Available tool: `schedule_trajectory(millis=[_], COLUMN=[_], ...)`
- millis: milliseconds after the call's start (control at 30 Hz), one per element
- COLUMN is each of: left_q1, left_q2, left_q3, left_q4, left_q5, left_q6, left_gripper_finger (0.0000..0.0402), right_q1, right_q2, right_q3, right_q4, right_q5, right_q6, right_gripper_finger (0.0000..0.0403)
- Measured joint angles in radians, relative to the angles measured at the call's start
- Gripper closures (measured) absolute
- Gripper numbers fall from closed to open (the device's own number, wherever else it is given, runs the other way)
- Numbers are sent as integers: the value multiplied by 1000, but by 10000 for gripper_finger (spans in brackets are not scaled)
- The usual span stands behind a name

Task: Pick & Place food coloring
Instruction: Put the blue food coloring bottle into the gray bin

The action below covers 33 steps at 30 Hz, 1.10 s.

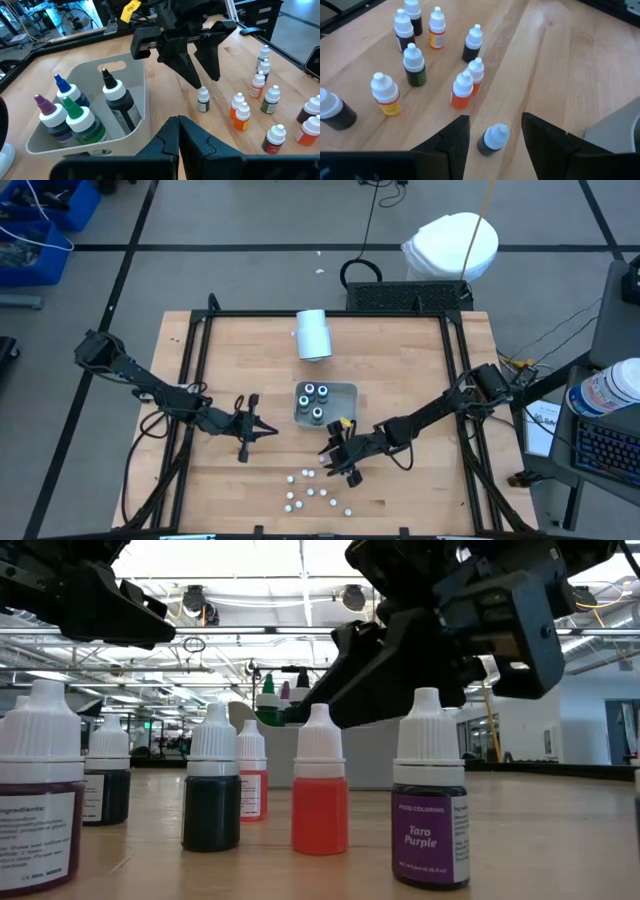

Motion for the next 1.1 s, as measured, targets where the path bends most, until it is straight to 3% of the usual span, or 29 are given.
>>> schedule_trajectory(millis=[500,1100], left_q1=[0,0], left_q2=[0,0], left_q3=[0,0], left_q4=[2,2], left_q5=[-7,-7], left_q6=[30,42], left_gripper_finger=[392,392], right_q1=[-7,-8], right_q2=[82,82], right_q3=[1,1], right_q4=[105,64], right_q5=[4,0], right_q6=[41,100], right_gripper_finger=[236,319])
